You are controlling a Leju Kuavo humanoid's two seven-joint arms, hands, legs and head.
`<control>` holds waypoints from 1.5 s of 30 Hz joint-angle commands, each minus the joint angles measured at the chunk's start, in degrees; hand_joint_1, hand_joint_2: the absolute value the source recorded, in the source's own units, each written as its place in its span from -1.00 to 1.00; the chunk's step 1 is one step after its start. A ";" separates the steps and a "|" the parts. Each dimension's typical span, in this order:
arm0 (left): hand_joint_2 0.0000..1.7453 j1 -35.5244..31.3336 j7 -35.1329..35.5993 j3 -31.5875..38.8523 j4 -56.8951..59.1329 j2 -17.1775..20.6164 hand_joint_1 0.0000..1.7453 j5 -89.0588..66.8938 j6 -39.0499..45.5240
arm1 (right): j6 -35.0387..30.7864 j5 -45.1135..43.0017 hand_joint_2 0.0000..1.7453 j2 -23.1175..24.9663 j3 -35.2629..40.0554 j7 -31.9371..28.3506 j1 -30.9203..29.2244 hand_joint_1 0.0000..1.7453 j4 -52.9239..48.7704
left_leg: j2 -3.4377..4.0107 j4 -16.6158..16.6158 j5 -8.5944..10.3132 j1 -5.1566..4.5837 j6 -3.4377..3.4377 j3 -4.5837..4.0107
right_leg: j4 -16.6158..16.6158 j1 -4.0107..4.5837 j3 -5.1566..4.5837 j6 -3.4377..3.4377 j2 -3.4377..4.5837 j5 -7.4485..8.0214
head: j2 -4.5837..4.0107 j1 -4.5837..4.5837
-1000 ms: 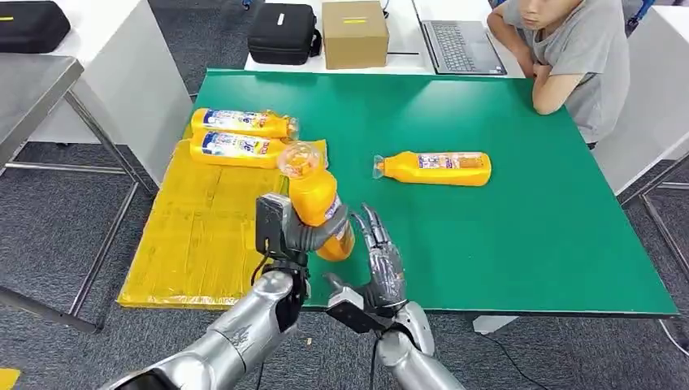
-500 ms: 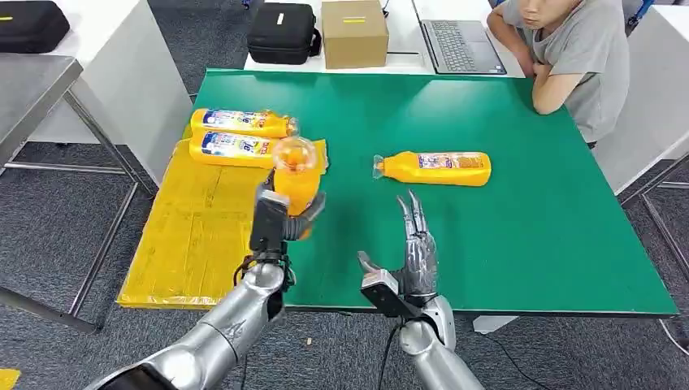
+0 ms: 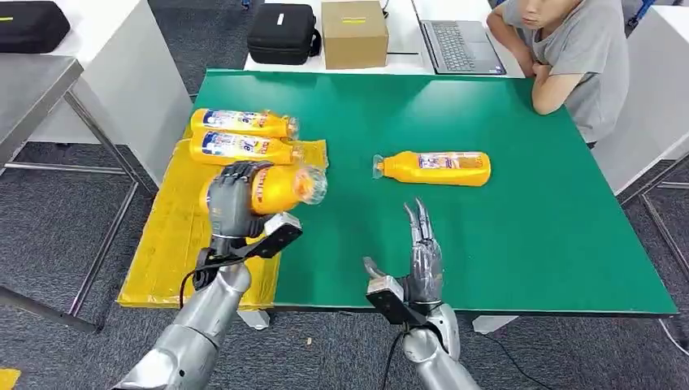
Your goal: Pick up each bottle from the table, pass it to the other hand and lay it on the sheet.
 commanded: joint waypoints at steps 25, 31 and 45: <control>1.00 -9.92 51.55 -25.33 25.32 12.17 1.00 -27.57 -0.40 | 0.06 -4.11 1.00 -0.64 1.02 -0.07 -0.75 -1.00 2.66 | 0.06 0.00 -0.07 0.05 -0.11 0.16 | 0.01 0.05 0.16 -0.09 0.04 -0.09 | 0.00 0.02; 1.00 -8.68 50.52 -26.99 22.85 13.18 1.00 -27.57 0.33 | 0.06 -4.13 1.00 -0.72 1.15 -0.07 -1.14 -1.00 2.90 | 0.12 0.02 -0.15 0.07 -0.15 0.29 | 0.03 0.08 0.28 -0.13 0.09 -0.14 | 0.00 0.02; 1.00 -3.77 45.20 -37.21 13.05 16.34 1.00 -27.54 0.33 | 0.06 -5.14 1.00 -1.47 2.60 -0.07 -1.51 -1.00 3.23 | 0.10 -0.02 -0.11 0.05 -0.12 0.23 | -0.01 0.05 0.24 -0.09 0.07 -0.12 | 0.00 0.02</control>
